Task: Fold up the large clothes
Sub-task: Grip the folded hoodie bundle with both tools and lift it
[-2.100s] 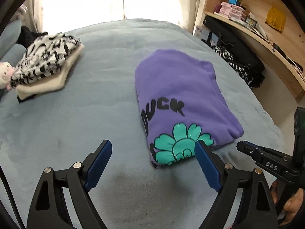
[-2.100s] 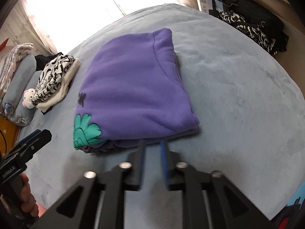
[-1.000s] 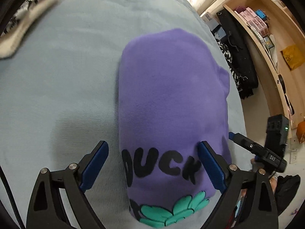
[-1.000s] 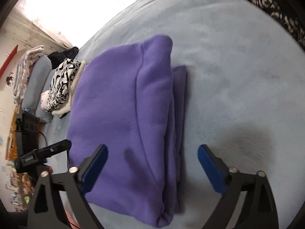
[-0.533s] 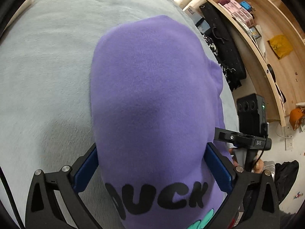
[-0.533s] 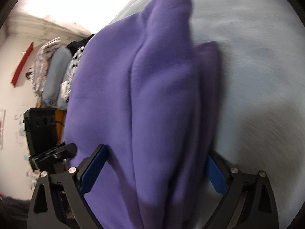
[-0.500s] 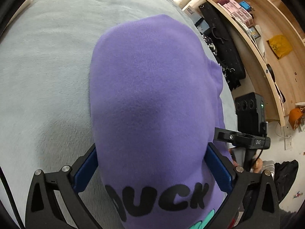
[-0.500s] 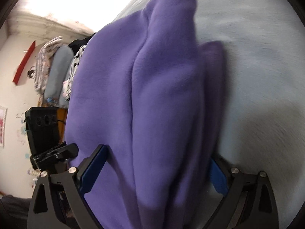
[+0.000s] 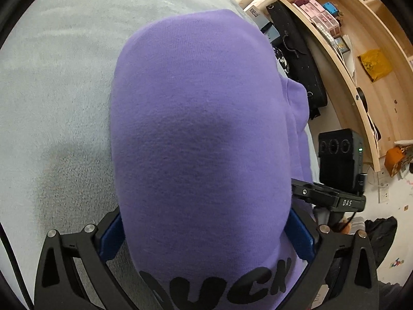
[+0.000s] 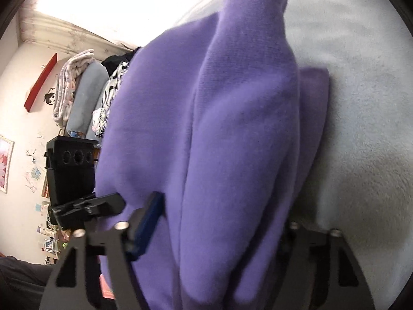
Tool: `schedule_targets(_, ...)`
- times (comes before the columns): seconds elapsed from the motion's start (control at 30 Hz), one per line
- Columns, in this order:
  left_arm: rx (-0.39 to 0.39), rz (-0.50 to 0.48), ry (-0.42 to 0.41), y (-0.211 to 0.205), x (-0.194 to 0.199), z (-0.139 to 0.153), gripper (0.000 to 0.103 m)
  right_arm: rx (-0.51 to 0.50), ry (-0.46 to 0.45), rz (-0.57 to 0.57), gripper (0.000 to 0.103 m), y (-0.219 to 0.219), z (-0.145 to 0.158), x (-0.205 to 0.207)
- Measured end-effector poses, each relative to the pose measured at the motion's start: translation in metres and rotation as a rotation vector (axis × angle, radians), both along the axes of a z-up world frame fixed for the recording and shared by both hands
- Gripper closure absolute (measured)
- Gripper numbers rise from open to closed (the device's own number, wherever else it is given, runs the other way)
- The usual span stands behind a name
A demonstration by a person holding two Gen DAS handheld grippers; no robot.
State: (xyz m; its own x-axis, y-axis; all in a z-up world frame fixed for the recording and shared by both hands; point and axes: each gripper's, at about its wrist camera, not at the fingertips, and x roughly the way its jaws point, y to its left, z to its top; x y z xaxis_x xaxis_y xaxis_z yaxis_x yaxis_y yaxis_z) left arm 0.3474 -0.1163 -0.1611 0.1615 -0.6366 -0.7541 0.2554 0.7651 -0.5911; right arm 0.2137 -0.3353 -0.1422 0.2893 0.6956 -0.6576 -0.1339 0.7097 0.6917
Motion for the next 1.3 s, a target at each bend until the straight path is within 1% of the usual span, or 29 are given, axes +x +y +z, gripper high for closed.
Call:
schedule_targets(0.1,0.014,0.0,-0.025,-0.002,-0.002,0.011,0.001,-0.017,-0.029,-0.016,0.047,0.005,0.013,-0.005)
schedule_targets(0.17,0.013,0.003,-0.037,-0.001,-0.005,0.02,0.001,-0.024,-0.044,-0.03,0.05,0.005,0.02,-0.011)
schedule_targets(0.3,0.022,0.003,-0.061,0.01,-0.018,0.044,0.001,-0.037,-0.071,-0.032,0.051,0.02,0.04,-0.029)
schedule_targets(0.47,0.031,0.024,-0.092,0.039,-0.042,0.082,0.001,-0.031,-0.109,-0.012,0.051,0.056,0.071,-0.051)
schedule_targets(0.63,0.043,0.069,-0.104,0.086,-0.065,0.122,0.001,-0.004,-0.134,0.033,0.051,0.105,0.1,-0.063)
schedule_targets(0.73,0.044,0.101,-0.11,0.129,-0.073,0.146,0.001,0.014,-0.154,0.071,0.051,0.148,0.117,-0.062)
schedule_targets(0.83,0.047,0.138,-0.124,0.181,-0.073,0.17,0.001,0.04,-0.179,0.107,0.051,0.191,0.134,-0.051)
schedule_targets(0.97,0.083,0.173,-0.163,0.249,-0.058,0.206,0.001,0.09,-0.197,0.134,0.051,0.254,0.154,-0.023)
schedule_targets(1.07,0.103,0.179,-0.192,0.298,-0.033,0.23,0.001,0.125,-0.213,0.145,0.051,0.297,0.171,0.006)
schedule_targets(1.17,0.12,0.179,-0.233,0.341,0.007,0.256,0.001,0.156,-0.246,0.145,0.051,0.336,0.188,0.046)
schedule_targets(1.27,0.146,0.166,-0.279,0.374,0.058,0.281,0.001,0.181,-0.287,0.133,0.051,0.348,0.195,0.044)
schedule_targets(1.3,0.158,0.158,-0.297,0.386,0.08,0.29,0.001,0.195,-0.296,0.126,0.051,0.349,0.198,0.046)
